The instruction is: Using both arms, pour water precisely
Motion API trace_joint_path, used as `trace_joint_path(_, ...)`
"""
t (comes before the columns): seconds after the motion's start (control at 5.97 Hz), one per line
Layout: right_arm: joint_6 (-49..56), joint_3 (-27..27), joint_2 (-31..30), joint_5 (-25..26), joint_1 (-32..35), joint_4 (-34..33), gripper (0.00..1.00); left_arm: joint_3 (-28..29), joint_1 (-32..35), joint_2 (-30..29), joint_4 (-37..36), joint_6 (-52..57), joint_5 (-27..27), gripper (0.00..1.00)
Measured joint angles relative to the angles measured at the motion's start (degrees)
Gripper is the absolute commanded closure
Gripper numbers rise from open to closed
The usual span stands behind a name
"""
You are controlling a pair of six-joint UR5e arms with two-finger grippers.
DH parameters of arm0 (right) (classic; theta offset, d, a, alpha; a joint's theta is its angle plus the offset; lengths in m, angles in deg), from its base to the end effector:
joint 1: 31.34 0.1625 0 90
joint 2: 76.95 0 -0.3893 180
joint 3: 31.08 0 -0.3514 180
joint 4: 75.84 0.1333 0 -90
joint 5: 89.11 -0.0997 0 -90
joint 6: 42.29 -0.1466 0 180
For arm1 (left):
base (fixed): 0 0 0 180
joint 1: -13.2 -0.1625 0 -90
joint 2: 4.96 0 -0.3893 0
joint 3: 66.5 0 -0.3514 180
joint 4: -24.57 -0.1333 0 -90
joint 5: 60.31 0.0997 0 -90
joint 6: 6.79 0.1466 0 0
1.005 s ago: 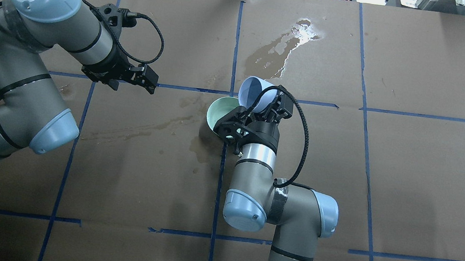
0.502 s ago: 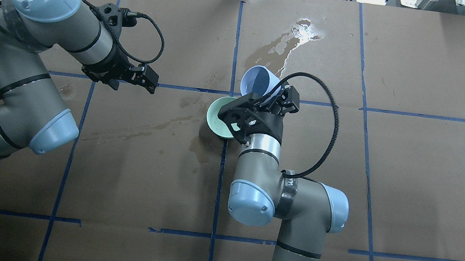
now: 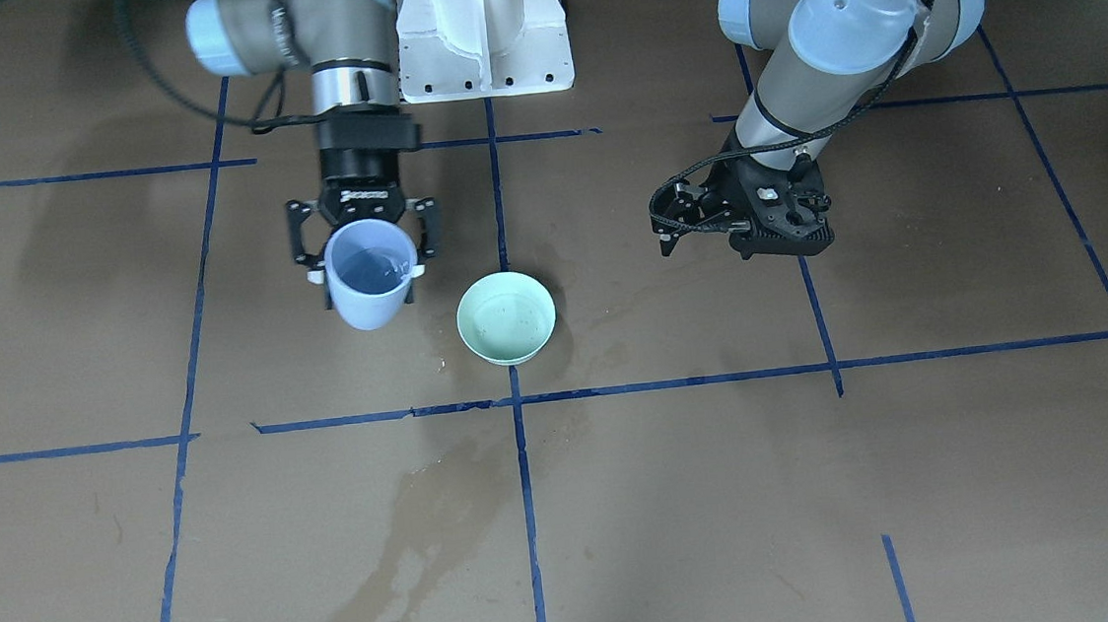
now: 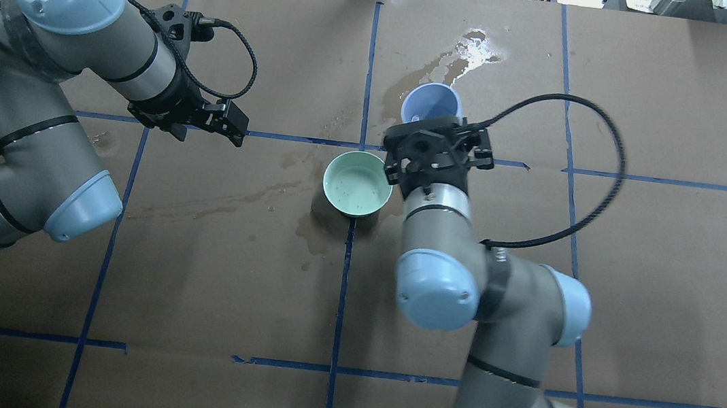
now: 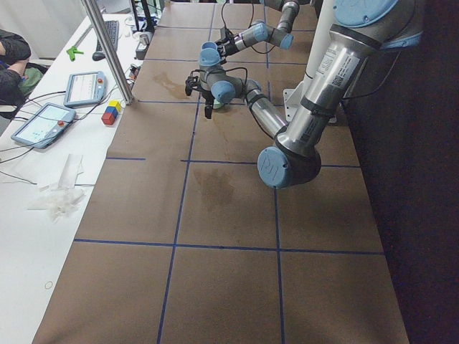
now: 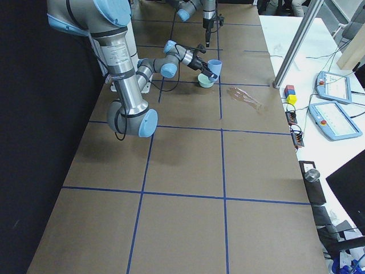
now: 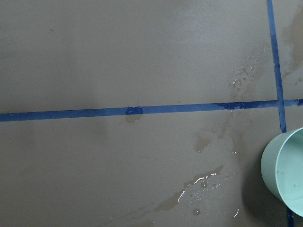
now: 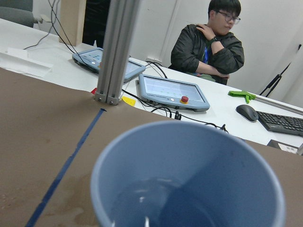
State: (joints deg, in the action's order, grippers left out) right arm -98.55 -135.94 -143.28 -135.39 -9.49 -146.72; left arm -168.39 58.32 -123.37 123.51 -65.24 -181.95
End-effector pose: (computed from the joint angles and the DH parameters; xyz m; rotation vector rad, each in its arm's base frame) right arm -0.4455 -0.4314 0.2726 1.0560 -0.5176 0.2003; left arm 0.3925 -0.4741 0.2836 0.1129 0.9749 0.0197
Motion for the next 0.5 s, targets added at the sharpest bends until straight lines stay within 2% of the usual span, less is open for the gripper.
trace_joint_path(0.5,5.1,0.0,-19.0,-7.0,7.0,24.4,0.99,-0.1,0.1,0.0,0.0,0.0,0.1,0.0)
